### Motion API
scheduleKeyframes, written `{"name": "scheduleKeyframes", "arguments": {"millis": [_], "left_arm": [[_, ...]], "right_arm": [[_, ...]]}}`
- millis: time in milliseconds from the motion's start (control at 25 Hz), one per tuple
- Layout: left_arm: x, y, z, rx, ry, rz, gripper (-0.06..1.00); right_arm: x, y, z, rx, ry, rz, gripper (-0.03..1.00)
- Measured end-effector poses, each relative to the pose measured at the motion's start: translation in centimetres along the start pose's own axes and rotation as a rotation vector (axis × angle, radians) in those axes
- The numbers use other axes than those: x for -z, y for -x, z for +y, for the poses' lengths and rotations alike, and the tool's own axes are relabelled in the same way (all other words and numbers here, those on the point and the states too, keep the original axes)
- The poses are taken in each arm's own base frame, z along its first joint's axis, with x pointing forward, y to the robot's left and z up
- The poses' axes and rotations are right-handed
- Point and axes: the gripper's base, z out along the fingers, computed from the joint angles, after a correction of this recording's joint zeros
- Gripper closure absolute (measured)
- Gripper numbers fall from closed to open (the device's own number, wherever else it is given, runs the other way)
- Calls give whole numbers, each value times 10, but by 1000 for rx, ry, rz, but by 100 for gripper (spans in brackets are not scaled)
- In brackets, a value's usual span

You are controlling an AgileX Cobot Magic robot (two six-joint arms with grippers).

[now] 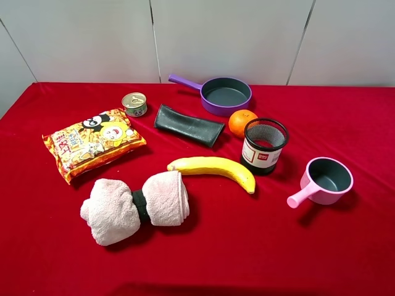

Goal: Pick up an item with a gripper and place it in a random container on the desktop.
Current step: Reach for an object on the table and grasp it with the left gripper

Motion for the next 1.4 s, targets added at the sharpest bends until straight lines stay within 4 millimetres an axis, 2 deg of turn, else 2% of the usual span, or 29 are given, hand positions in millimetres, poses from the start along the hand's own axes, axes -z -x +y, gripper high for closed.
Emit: {"name": "scheduleKeyframes", "arguments": {"millis": [1400], "left_arm": [[0,0,0,0,0,0,-3]], "right_arm": [[0,0,0,0,0,0,28]]}}
